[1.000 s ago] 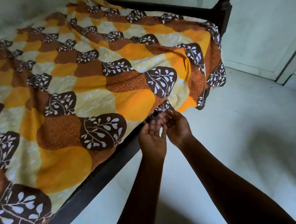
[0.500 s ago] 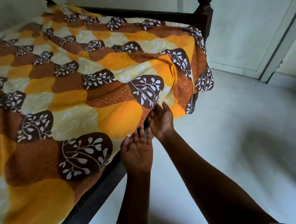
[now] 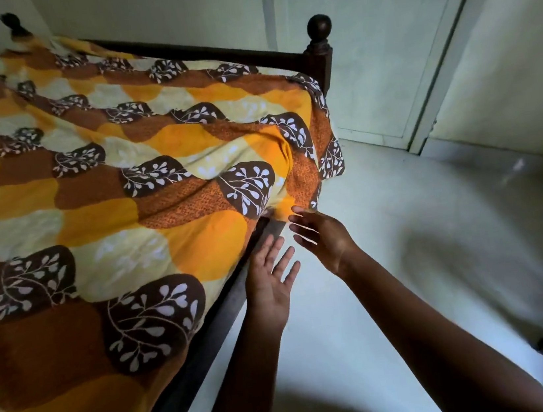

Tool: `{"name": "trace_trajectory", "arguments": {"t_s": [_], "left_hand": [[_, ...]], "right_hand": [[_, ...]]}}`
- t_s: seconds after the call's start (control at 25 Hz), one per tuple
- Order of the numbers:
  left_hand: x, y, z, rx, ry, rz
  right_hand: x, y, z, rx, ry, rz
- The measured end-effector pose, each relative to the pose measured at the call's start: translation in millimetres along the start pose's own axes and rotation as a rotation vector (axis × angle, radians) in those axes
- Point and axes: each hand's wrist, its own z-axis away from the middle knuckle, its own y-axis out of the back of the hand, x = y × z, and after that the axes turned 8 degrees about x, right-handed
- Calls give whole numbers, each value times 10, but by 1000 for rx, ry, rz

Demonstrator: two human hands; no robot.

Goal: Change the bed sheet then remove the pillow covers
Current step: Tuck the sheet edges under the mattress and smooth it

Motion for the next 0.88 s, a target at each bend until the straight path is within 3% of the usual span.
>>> {"name": "trace_trajectory", "arguments": {"t_s": [0.2, 0.36, 0.52, 0.76, 0.88], "left_hand": [[214, -769, -147, -103, -265, -443], [515, -1454, -618, -133, -612, -673], [912, -2007, -1293, -87, -961, -1088], [1449, -2235, -1606, -31, -1194, -1513], [1677, -2231, -1576, -28, -1293, -1609]], "right_hand": [[-710, 326, -237, -57, 173, 192], [-1316, 387, -854, -68, 358, 298], [-1761, 431, -1526, -125, 564, 506], [-2189, 201, -1956, -165, 666, 700], [-2291, -80, -1946, -210, 691, 808]]}}
